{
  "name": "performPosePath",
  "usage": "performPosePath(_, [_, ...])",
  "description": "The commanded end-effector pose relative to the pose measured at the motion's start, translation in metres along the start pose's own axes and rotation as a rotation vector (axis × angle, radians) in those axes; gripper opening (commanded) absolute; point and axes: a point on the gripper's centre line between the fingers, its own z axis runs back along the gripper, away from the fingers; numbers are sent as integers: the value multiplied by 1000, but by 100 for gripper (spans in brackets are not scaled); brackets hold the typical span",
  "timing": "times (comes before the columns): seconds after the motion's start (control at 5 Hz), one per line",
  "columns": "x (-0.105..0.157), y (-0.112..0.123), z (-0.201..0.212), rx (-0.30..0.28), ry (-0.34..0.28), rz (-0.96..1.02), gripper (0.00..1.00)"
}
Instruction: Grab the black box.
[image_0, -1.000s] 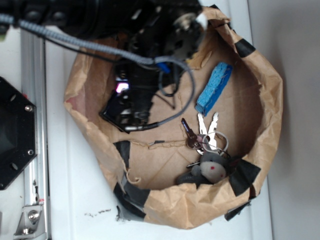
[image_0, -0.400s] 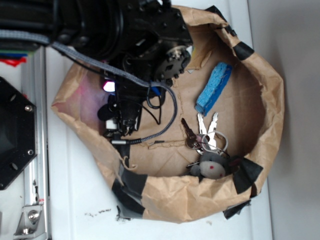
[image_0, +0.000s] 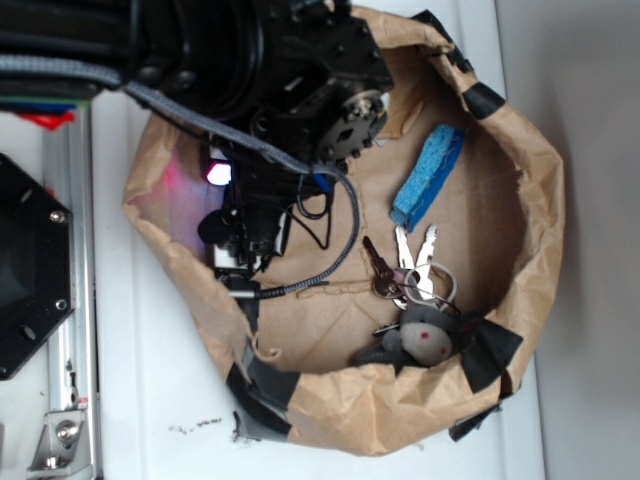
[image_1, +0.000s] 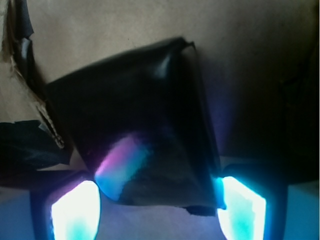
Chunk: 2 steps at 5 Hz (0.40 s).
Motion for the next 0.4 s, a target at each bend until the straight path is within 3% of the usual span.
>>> performPosePath(0.0, [15,3,41,-64,-78,-26,100])
performPosePath(0.2, [19,-1,43,-65,-100,-36,100])
